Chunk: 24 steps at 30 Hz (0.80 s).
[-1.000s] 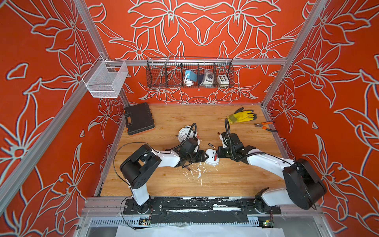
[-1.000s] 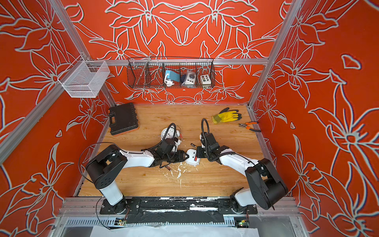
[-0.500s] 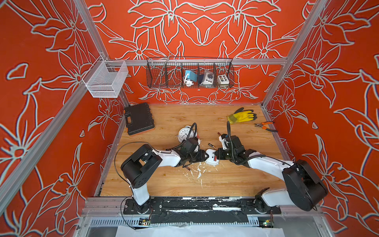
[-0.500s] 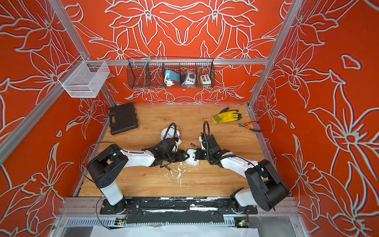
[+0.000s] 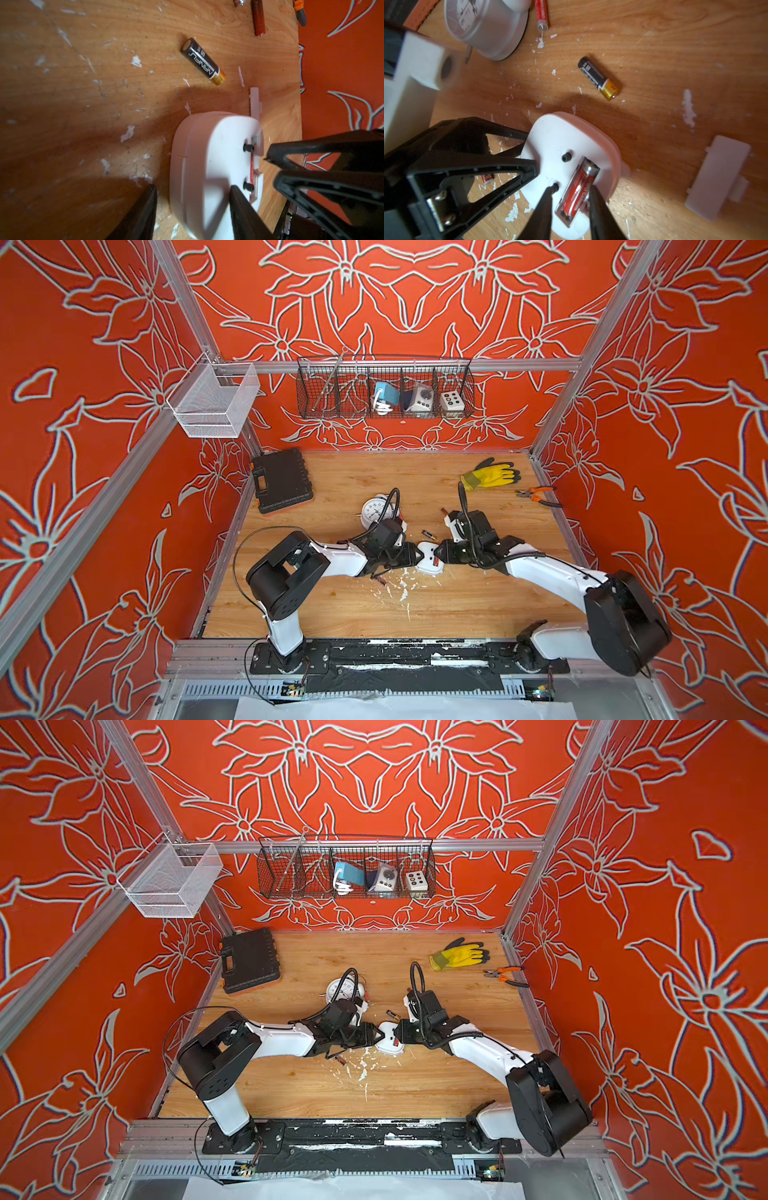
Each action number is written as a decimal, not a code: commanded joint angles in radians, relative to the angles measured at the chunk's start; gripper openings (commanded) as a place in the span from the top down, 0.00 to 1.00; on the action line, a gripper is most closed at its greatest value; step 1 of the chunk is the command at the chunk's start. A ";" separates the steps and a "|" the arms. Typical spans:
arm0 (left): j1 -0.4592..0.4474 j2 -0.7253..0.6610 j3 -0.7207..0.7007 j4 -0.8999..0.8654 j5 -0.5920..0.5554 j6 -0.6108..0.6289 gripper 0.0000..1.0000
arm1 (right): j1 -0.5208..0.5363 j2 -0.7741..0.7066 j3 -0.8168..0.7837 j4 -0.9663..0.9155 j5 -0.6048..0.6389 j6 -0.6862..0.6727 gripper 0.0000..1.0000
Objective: Insert the battery into the alarm
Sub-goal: Install the battery in the alarm, then adjust the alarm at the center of the board.
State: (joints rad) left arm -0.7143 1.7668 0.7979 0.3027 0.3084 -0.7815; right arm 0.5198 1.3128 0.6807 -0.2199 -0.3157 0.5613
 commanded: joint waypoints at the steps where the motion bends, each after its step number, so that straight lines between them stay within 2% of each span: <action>1: -0.002 0.024 -0.016 -0.108 -0.036 0.018 0.48 | -0.033 -0.040 -0.005 -0.085 0.059 0.008 0.58; 4: -0.003 0.017 -0.017 -0.100 -0.029 0.017 0.45 | -0.062 -0.044 -0.038 -0.094 0.037 0.014 0.58; 10: -0.001 -0.009 -0.007 -0.089 -0.007 0.027 0.32 | -0.068 -0.005 -0.050 -0.043 -0.080 0.031 0.69; 15: -0.003 -0.022 0.003 -0.097 -0.002 0.028 0.33 | -0.069 0.051 -0.038 0.048 -0.147 0.065 0.78; 24: 0.008 -0.066 -0.027 -0.100 -0.034 0.019 0.26 | -0.069 0.199 0.038 0.058 -0.201 -0.011 0.79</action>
State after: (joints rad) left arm -0.7132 1.7233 0.7959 0.2478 0.3000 -0.7609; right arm 0.4530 1.4681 0.6884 -0.1623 -0.4873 0.5858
